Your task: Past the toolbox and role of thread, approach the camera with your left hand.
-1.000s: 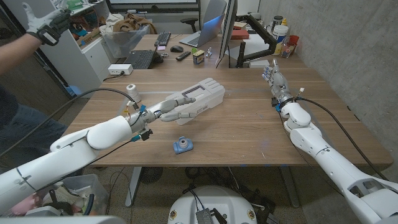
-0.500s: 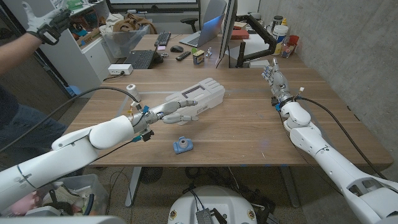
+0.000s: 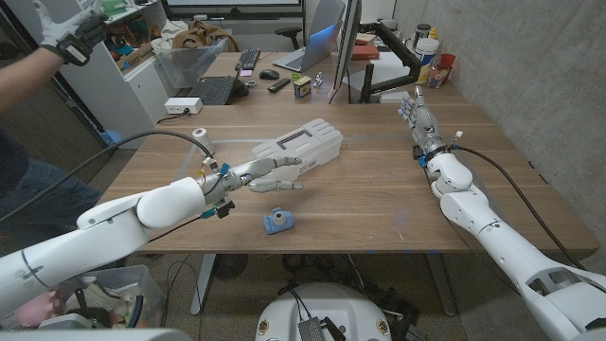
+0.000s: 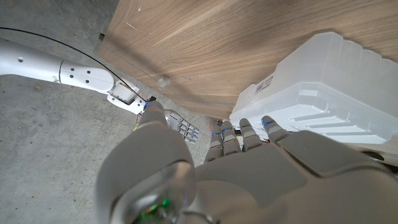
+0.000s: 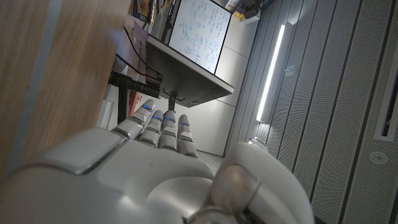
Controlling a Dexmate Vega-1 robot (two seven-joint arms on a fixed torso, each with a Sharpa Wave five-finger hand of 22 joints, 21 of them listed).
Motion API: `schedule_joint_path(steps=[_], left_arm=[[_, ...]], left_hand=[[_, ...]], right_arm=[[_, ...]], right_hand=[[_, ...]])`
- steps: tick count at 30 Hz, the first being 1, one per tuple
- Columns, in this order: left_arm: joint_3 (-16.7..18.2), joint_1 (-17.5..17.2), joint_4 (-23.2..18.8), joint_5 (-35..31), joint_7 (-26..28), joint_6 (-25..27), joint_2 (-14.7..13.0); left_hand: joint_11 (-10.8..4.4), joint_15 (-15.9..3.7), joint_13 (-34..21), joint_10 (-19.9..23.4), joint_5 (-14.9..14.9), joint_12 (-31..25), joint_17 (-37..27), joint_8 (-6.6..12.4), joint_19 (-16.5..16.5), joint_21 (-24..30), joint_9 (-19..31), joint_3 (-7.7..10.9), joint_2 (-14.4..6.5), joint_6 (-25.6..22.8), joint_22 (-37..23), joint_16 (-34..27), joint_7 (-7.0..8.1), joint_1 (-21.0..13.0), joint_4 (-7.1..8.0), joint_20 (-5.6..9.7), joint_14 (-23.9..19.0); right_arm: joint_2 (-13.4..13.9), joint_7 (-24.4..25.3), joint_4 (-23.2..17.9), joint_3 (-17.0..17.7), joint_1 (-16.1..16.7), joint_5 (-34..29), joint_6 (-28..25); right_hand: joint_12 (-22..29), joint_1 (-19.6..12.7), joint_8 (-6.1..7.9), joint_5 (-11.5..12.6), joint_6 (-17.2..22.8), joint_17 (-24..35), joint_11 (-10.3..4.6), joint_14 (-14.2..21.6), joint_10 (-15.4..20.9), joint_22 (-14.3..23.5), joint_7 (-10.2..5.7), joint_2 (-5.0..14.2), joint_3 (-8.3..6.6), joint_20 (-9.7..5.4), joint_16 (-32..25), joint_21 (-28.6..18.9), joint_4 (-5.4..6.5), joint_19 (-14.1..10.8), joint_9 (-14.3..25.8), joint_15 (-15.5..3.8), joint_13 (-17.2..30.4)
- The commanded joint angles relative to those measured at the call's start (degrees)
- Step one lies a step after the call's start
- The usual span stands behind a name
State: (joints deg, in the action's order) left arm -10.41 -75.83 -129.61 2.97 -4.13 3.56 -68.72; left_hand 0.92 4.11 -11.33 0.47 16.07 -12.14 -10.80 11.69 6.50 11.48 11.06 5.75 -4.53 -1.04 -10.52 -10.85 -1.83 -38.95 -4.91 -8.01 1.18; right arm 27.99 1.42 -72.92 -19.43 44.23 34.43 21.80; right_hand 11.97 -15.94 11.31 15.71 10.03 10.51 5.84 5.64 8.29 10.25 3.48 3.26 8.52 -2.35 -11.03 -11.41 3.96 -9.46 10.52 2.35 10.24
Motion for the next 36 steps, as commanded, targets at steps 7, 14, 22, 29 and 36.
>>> schedule_joint_path(steps=[7,14,22,29,36], left_arm=[[1.92,-3.22,-2.59,-1.67,1.14,3.05,-1.81],[2.31,-4.02,-2.81,-1.75,0.87,3.74,-2.16],[2.05,-4.02,-2.34,-1.77,0.33,3.83,-2.35],[0.38,-2.83,-2.02,-2.94,0.07,3.93,-2.28],[-1.91,-0.97,-2.00,-3.01,-1.43,4.25,-2.28]], left_hand=[[-0.21,0.23,-0.35,0.16,-0.30,-0.25,-0.13,0.45,-0.19,0.38,0.12,0.38,-0.17,-0.45,-0.32,-0.29,-0.27,-0.95,-0.44,-0.61,0.26],[-0.15,0.19,-0.37,0.19,-0.39,-0.27,-0.14,0.46,-0.16,0.39,0.13,0.46,-0.19,-0.56,-0.32,-0.33,-0.23,-1.22,-0.60,-0.65,0.19],[-0.21,0.15,-0.38,0.23,-0.49,-0.29,-0.16,0.46,-0.18,0.42,0.14,0.53,-0.22,-0.65,-0.34,-0.35,-0.22,-1.45,-0.74,-0.71,0.16],[-0.40,0.13,-0.40,0.20,-0.58,-0.29,-0.18,0.46,-0.17,0.44,0.14,0.59,-0.24,-0.71,-0.35,-0.34,-0.11,-1.66,-0.86,-0.73,0.21],[-0.54,0.08,-0.41,0.40,-0.67,-0.37,-0.19,0.57,-0.16,0.46,0.15,0.66,-0.30,-1.07,-0.35,-0.39,-0.21,-1.86,-0.96,-0.74,0.11]], right_arm=[[-0.18,-0.40,0.38,-0.23,-0.80,-0.11,0.04],[-0.14,-0.54,0.33,-0.22,-0.87,-0.08,0.08],[0.24,-0.12,-0.41,-0.30,-0.69,-0.42,-0.48],[0.58,0.27,-1.14,-0.13,-0.36,-0.50,-0.76],[0.84,0.44,-1.69,0.16,0.08,-0.37,-0.68]], right_hand=[[0.05,-0.18,-0.15,0.16,0.18,0.26,-0.09,0.48,0.28,0.27,-0.35,0.61,0.67,0.30,0.06,-0.08,-0.01,-0.40,0.18,0.17,0.33],[0.07,-0.19,-0.17,0.17,0.14,0.26,-0.04,0.52,0.36,0.27,-0.36,0.64,0.72,0.32,0.05,-0.07,-0.02,-0.40,0.18,0.22,0.33],[0.08,-0.19,-0.18,0.17,0.11,0.27,0.03,0.61,0.41,0.27,-0.36,0.66,0.77,0.33,0.03,-0.07,-0.02,-0.39,0.18,0.17,0.33],[0.08,-0.19,-0.19,0.16,0.07,0.28,0.09,0.59,0.43,0.27,-0.38,0.67,0.83,0.34,0.04,-0.07,-0.02,-0.41,0.18,0.24,0.33],[0.07,-0.19,-0.19,0.17,0.05,0.28,-0.08,0.63,0.43,0.27,-0.38,0.68,0.88,0.35,0.04,-0.08,-0.03,-0.43,0.18,0.18,0.33]])
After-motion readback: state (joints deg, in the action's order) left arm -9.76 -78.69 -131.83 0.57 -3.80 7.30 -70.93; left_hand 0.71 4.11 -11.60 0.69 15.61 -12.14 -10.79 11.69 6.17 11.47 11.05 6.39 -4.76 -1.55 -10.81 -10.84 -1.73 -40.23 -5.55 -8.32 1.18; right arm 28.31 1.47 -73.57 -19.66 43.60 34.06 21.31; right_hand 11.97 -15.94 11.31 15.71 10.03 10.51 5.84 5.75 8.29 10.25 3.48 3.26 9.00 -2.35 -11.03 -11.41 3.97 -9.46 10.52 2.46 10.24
